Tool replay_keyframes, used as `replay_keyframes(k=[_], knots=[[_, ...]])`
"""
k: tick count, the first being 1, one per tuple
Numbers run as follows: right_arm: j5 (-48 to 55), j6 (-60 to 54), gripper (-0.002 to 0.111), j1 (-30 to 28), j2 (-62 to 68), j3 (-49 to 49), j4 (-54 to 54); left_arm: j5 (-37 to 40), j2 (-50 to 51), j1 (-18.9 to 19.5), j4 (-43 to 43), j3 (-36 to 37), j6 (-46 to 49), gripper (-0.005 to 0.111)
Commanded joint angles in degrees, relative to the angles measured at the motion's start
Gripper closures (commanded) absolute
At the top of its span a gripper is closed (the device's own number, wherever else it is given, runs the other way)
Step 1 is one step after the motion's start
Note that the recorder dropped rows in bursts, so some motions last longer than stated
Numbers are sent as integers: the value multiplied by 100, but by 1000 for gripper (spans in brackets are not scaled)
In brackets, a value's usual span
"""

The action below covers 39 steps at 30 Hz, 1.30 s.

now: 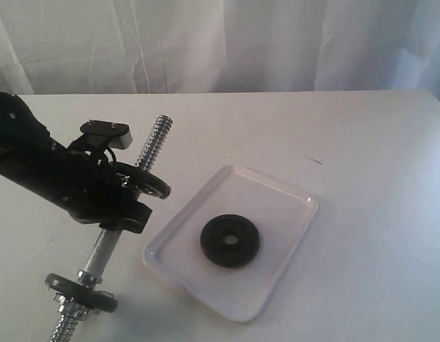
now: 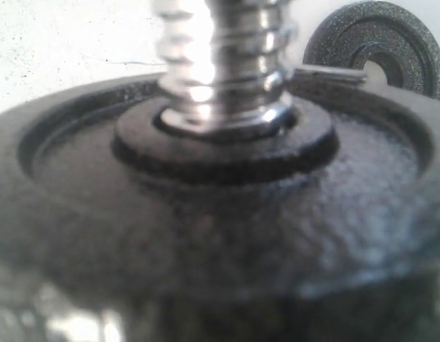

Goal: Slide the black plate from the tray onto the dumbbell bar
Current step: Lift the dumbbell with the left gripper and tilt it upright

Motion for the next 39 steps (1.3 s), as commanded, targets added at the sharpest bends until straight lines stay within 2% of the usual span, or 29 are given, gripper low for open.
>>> replay_keyframes(k=[1, 11, 18, 30, 33, 36, 39], knots=[[-692, 6, 4, -11, -28, 3, 10, -243, -483, -7, -390, -138, 89, 107], [-662, 33, 4, -11, -28, 3, 10, -265, -754, -7, -390, -138, 284, 107], [-885, 1501, 4, -11, -28, 3, 10, -218, -754, -7, -390, -138, 319, 107], [-681, 1187, 4, -11, -28, 3, -32, -221, -754, -7, -481, -138, 319, 107], [-193, 1046, 4, -11, -28, 3, -48, -233, -754, -7, -481, -138, 319, 107], [352, 1006, 9, -11, -28, 3, -31, -255, -754, -7, -481, -138, 319, 107], [487, 880, 27, -11, -28, 3, -138, -278, -754, -7, -481, -138, 308, 107]])
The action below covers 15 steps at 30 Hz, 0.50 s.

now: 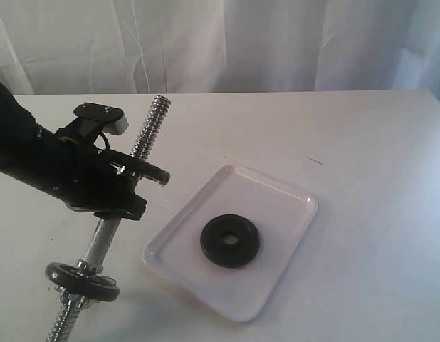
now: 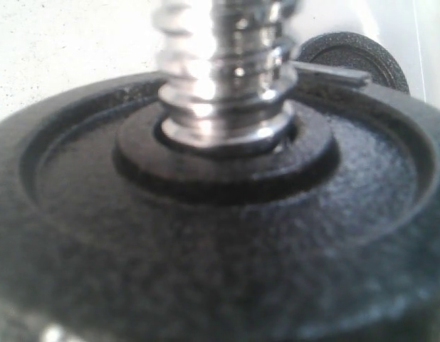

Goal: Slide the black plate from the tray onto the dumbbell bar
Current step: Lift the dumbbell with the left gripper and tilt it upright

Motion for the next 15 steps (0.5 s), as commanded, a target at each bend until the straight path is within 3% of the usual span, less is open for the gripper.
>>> replay_keyframes(k=[1, 7, 11, 15], knots=[[304, -219, 39, -11, -28, 3, -185, -300, -325, -7, -485, -148, 20, 107], [481, -219, 107, -11, -28, 3, -185, -312, -325, -7, -496, -148, 20, 107], [634, -412, 108, -11, -28, -132, -341, -312, -325, -7, -496, -148, 20, 107], [1537, -1291, 108, -11, 224, -967, -554, -286, -325, -7, -493, -148, 31, 107]])
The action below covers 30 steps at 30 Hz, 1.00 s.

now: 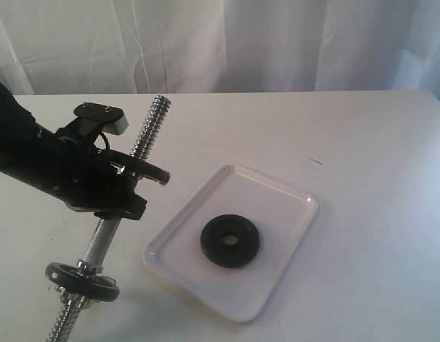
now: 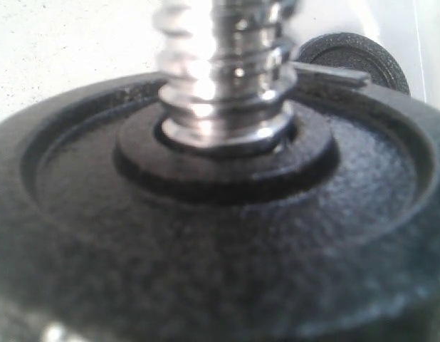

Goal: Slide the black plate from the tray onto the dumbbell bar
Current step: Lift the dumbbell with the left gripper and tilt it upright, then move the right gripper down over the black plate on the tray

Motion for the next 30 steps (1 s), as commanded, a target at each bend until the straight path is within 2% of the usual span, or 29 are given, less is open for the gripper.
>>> replay_keyframes(k=[1, 6, 10, 14, 18, 20, 21, 25, 26, 28, 30], knots=[[947, -1205, 108, -11, 389, -1030, -347, -286, -325, -7, -493, -148, 31, 107], [1920, -2666, 108, -11, 1712, -2488, -907, -331, -325, -7, -483, -148, 53, 107], [2966, -3878, 108, -11, 3327, -3867, -1224, -359, -325, -7, -440, -148, 93, 107], [3842, -4862, 108, -11, 4848, -5055, -911, -359, -325, -7, -439, -148, 226, 107], [4449, -5930, 105, -11, 6130, -6036, 284, -285, -325, -7, -369, -148, 267, 107], [4961, -6266, 93, -11, 6696, -6490, 884, -223, -325, -7, -353, -148, 267, 107], [5192, -6317, 82, -11, 6995, -6688, 1172, -181, -325, 4, -353, -148, 267, 107], [5492, -6512, 28, 1, 8024, -7150, 1664, -152, -325, 4, -353, -148, 285, 107], [5537, -6542, 17, 39, 8240, -7210, 1706, -142, -325, 4, -353, -148, 282, 107], [5620, -6630, 7, 165, 8590, -7306, 1724, -150, -325, 4, -306, -148, 282, 107], [5643, -6672, 5, 343, 8895, -7359, 1696, -150, -325, 4, -268, -148, 282, 107]])
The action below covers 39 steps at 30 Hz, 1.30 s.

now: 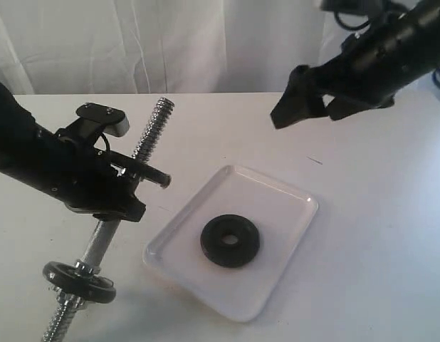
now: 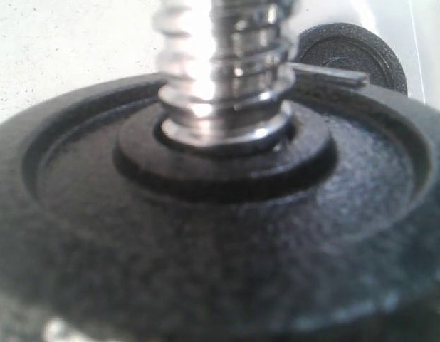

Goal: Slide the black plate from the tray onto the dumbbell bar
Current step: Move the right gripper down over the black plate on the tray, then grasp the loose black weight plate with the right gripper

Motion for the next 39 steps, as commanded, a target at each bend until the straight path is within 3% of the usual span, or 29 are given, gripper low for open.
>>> replay_keyframes(k=[1, 8, 19, 39], knots=[[151, -247, 5, 351, 700, -177, 24, -205, -325, 4, -226, -148, 73, 107], [-381, -452, 5, 1261, 1368, -190, -768, -226, -325, 4, -146, -148, 73, 107], [-928, -441, 5, 2049, 1915, -198, -1031, -310, -325, 4, -25, -148, 26, 107], [-1160, 285, 5, 2480, 2780, -203, -2254, -417, -325, 4, 35, -148, 14, 107]])
